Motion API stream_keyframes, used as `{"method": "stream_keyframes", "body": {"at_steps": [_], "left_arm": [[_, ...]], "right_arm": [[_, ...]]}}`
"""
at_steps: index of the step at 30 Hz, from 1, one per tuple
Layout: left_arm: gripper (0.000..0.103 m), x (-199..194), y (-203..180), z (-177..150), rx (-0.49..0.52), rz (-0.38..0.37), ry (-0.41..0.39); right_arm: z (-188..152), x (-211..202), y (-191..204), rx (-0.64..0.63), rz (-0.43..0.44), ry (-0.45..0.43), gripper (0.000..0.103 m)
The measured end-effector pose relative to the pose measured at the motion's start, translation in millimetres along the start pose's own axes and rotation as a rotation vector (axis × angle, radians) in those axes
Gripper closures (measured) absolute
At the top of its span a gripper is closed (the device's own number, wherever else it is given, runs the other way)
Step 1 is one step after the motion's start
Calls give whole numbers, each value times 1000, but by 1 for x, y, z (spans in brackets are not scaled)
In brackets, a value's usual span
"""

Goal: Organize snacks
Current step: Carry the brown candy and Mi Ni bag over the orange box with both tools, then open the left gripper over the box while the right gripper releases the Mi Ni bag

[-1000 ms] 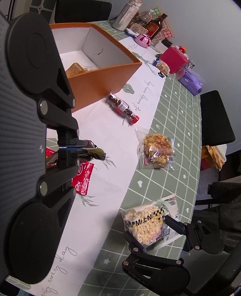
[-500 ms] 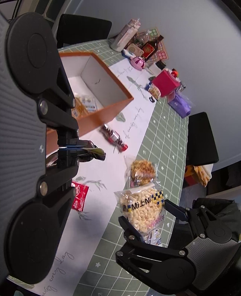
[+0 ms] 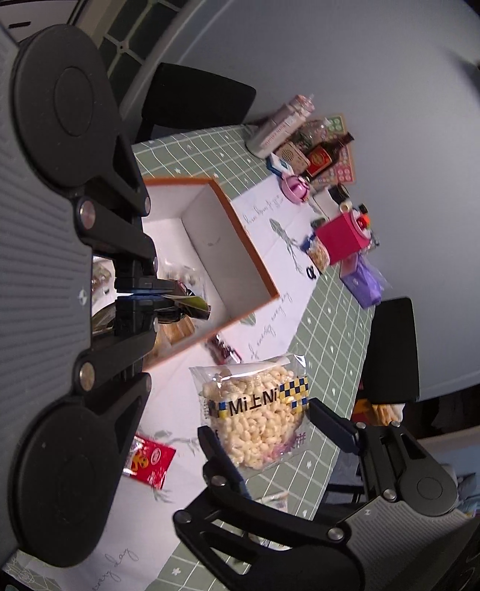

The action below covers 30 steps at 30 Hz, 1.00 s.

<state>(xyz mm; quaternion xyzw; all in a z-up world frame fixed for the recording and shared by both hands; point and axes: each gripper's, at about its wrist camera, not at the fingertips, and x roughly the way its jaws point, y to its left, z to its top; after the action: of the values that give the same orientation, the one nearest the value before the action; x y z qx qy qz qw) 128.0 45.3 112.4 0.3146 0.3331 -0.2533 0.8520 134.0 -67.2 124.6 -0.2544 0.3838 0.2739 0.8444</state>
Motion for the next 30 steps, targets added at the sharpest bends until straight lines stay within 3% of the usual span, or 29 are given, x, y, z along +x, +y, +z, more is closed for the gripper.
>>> {"method": "stream_keyframes", "body": {"at_steps": [13,30], "left_arm": [[102,43,54,-26,-91,23,86],[102,109,71,-48,-136,13,212]], "right_arm": [[65,64,27,-56,51,13,26],[75,152,19,-27,65,97,26]]}}
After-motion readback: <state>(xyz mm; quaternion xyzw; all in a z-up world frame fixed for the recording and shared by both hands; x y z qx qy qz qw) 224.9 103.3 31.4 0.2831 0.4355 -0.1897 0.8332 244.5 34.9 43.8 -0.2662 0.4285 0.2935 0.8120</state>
